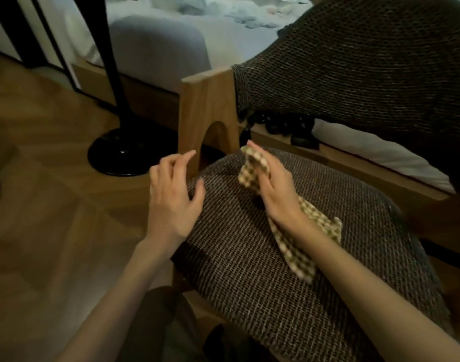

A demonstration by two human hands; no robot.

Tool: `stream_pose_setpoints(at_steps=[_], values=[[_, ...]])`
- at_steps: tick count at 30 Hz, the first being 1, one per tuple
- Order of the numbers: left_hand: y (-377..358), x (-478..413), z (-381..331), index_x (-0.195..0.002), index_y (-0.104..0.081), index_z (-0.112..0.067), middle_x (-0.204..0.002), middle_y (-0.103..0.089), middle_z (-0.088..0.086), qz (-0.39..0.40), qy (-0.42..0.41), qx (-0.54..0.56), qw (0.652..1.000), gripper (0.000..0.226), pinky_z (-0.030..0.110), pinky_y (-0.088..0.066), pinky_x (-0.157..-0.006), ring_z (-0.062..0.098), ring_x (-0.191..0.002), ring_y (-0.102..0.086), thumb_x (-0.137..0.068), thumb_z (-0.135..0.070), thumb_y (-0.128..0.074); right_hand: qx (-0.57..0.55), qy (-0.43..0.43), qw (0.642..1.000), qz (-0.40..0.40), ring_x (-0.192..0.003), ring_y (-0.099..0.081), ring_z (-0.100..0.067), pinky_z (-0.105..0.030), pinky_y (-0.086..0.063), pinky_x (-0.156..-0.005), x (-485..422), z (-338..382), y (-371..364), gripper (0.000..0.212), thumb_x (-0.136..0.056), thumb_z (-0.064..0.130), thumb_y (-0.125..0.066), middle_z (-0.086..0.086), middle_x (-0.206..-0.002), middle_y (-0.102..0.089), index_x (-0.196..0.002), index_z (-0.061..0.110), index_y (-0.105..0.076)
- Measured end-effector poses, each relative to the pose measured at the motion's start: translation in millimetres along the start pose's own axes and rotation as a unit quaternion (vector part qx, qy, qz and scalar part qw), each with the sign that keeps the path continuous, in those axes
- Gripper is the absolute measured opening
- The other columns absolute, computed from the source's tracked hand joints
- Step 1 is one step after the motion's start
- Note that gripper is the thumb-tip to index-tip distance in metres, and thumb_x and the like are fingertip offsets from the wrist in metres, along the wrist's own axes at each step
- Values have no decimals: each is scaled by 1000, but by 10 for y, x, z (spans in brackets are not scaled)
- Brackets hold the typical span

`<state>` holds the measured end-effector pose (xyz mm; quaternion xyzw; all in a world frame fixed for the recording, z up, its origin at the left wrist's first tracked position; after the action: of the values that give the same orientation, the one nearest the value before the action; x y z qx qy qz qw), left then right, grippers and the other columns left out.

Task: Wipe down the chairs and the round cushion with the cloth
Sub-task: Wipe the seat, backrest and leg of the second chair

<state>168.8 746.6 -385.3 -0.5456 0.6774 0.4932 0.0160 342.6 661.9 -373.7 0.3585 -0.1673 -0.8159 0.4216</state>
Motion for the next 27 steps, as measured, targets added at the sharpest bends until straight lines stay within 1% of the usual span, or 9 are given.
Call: stream_pose_setpoints(at_steps=[2, 5, 7, 9, 11, 15, 18, 23, 27], values=[[29, -149, 83, -145, -32, -19, -136, -35, 9, -12, 26, 13, 1000, 61, 30, -24, -98, 20, -120, -27, -90, -26, -59, 113, -2, 994, 3, -142, -23, -20, -29, -14, -115, -147, 36, -71, 51, -101, 35, -38, -2, -154, -30, -148, 19, -29], [-11, -334, 219, -152, -12, -24, -149, -23, 9, 25, 61, 79, 995, 73, 29, -17, -105, 23, -134, -22, -93, -29, -56, 264, -149, 925, 228, -145, 5, -29, -45, -3, -117, -34, -126, -298, 72, -96, 56, -34, -1, -160, 7, -152, 30, 3], [-75, -416, 316, -151, -5, -33, -153, -19, 4, 70, 88, 144, 983, 73, 32, -19, -109, 20, -139, -23, -96, -33, -52, 338, -175, 886, 267, -144, -3, -32, -50, -11, -115, 141, -218, -365, 65, -98, 55, -24, -5, -159, 1, -152, 30, 2], [-117, -465, 378, -150, -6, -41, -150, -25, -1, 100, 94, 185, 973, 67, 36, -32, -110, 13, -133, -33, -98, -33, -48, 363, -109, 910, 165, -126, -34, -26, -39, -34, -104, 204, -203, -332, 50, -102, 39, -26, -11, -141, -34, -149, 20, -26], [-125, -504, 408, -149, -13, -42, -144, -33, -5, 106, 78, 191, 973, 61, 36, -41, -105, 6, -124, -41, -99, -33, -46, 238, -98, 963, 78, -92, -45, -11, -29, -44, -85, 95, -152, -258, 33, -103, 25, -33, -3, -110, -46, -121, 8, -55], [-56, -587, 474, -146, -30, -38, -142, -32, -9, 72, 70, 195, 976, 49, 37, -43, -105, 4, -125, -41, -99, -33, -44, 40, -111, 986, -119, -79, -41, 7, -6, -35, -74, -609, 110, 18, 27, -102, 19, -38, -2, -95, -48, -85, 15, -59], [35, -666, 442, -145, -31, -38, -138, -30, -16, 65, 69, 205, 974, 49, 36, -43, -105, 0, -125, -39, -99, -33, -44, -12, -41, 971, -235, -81, -41, 10, -3, -31, -73, -1270, 433, 166, 25, -101, 19, -41, 4, -92, -42, -83, 16, -58], [169, -801, 281, -147, -27, -34, -149, -29, -7, 38, 31, 164, 985, 52, 33, -28, -112, 10, -137, -25, -98, -31, -45, 59, 36, 996, -60, -78, -45, -9, -29, -36, -75, -1915, 582, -122, 36, -103, 20, -34, 4, -83, -50, -73, 25, -55], [243, -857, 169, -147, -25, -36, -153, -22, -6, 8, 14, 139, 990, 54, 25, -17, -106, 10, -140, -12, -98, -31, -45, 47, 88, 994, -37, -109, -47, -4, -31, -32, -105, -1767, 391, -174, 38, -105, 19, -26, 6, -114, -58, -115, 14, -63]])
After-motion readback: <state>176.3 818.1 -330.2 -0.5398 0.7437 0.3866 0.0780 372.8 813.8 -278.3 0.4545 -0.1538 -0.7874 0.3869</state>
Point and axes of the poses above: each hand's wrist, its own x-axis away from the middle knuckle, its own y-axis out of the back of the hand, z = x × y, the point moved 2 cm from there along -x, towards the middle knuckle
